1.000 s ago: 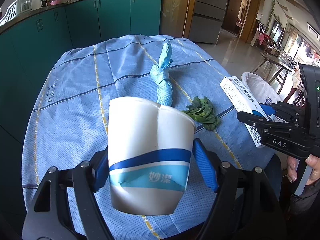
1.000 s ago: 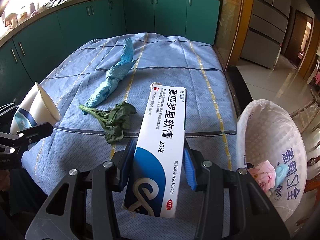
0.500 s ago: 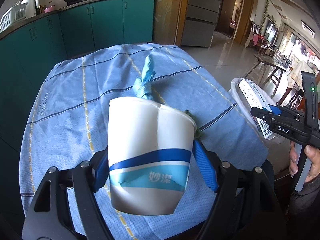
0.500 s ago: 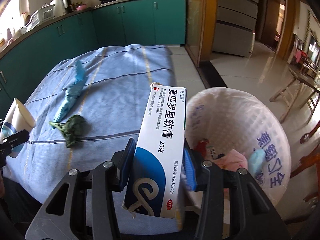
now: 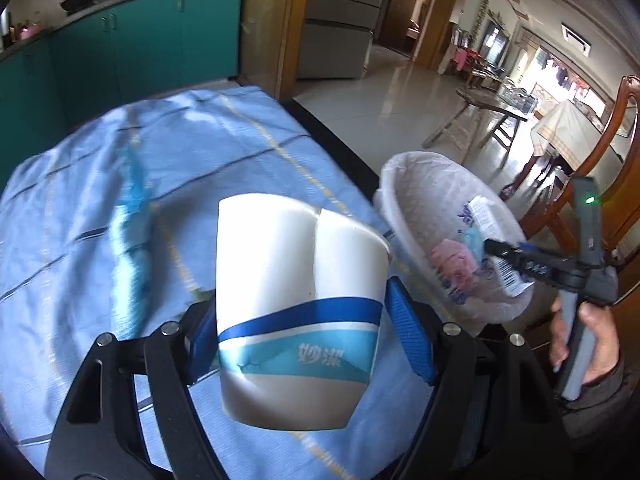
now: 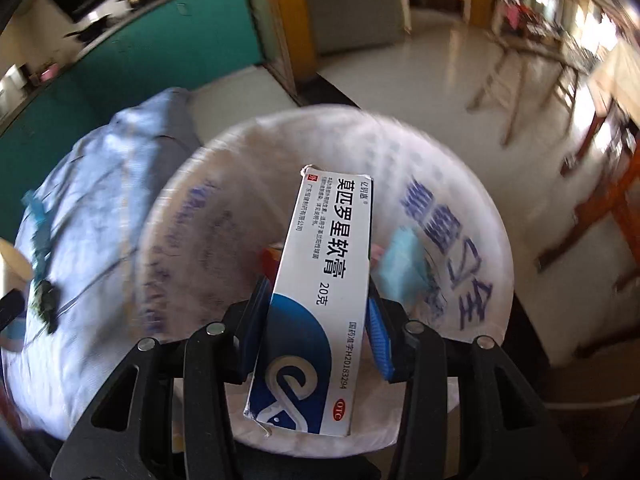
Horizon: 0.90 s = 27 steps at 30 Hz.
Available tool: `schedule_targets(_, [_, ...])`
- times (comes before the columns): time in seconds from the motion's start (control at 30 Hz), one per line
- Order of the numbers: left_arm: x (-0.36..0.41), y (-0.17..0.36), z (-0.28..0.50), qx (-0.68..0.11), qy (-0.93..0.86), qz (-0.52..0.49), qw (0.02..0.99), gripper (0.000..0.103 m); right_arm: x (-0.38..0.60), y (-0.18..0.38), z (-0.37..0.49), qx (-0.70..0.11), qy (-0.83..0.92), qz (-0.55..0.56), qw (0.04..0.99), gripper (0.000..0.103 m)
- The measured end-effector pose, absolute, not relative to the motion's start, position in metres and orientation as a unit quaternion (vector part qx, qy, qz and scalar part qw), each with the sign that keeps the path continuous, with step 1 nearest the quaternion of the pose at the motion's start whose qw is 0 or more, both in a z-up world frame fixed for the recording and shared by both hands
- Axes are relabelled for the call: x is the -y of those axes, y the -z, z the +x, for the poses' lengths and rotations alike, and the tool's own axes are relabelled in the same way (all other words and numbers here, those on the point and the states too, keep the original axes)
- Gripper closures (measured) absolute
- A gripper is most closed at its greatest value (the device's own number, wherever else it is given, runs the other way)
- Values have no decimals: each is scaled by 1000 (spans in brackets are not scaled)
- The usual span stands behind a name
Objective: Collect trash
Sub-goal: 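Carry the ointment box into the bin with the right tool while the left tool carries the cup over, then release the cup into the bin with the left tool while the right tool releases the box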
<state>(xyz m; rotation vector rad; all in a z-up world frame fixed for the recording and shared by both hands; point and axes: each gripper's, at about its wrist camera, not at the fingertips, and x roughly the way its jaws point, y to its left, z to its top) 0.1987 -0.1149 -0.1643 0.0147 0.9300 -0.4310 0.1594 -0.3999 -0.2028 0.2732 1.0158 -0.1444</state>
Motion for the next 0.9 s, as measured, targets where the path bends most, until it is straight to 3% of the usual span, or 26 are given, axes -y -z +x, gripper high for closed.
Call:
schedule_targets(0.2, [180, 173, 222, -457, 258, 22, 851, 27, 417, 214, 165, -475, 64, 138, 867, 56])
schedule_targets(0.27, [207, 174, 226, -459, 279, 31, 843, 27, 423, 208, 160, -455, 67, 146, 876, 29])
schedule_targets(0.3, [220, 176, 227, -459, 289, 38, 839, 27, 427, 205, 157, -441, 77, 151, 882, 25])
schedule_targets(0.5, [288, 189, 216, -461, 365, 96, 803, 25, 461, 186, 138, -399, 137, 190, 887, 23])
schedule_targets(0.57, [295, 192, 208, -459, 372, 109, 800, 13, 467, 185, 134, -403, 151, 177, 885, 23])
schedule_targets(0.9, [223, 187, 209, -450, 279, 111, 841, 7, 450, 194, 128, -417, 138, 161, 884, 22])
